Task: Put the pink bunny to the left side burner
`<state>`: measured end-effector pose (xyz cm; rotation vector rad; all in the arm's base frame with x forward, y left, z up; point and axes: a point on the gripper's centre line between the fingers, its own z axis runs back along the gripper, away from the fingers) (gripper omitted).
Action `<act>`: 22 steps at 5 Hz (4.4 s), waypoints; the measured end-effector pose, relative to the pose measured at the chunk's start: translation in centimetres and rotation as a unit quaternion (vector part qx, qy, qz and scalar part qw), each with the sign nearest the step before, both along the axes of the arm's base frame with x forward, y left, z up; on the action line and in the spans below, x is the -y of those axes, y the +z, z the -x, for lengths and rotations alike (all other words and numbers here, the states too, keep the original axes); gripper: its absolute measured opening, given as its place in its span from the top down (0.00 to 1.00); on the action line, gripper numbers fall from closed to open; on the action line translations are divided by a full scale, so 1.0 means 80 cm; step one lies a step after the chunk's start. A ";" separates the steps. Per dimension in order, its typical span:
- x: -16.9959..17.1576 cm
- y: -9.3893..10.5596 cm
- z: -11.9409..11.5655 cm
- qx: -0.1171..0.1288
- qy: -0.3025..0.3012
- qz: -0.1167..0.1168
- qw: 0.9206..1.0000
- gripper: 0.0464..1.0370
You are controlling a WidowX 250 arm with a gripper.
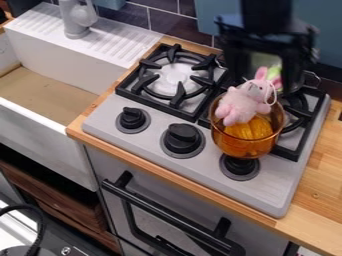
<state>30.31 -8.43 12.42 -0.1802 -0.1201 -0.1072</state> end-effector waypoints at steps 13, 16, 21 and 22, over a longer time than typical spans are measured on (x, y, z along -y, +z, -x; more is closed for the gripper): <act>-0.033 -0.046 0.040 -0.021 0.023 -0.065 0.997 0.99; -0.054 0.017 0.035 0.014 0.043 0.033 0.998 0.99; -0.177 0.007 -0.011 0.035 0.106 -0.010 0.994 0.99; -0.195 -0.003 -0.018 0.051 0.119 -0.035 0.991 0.99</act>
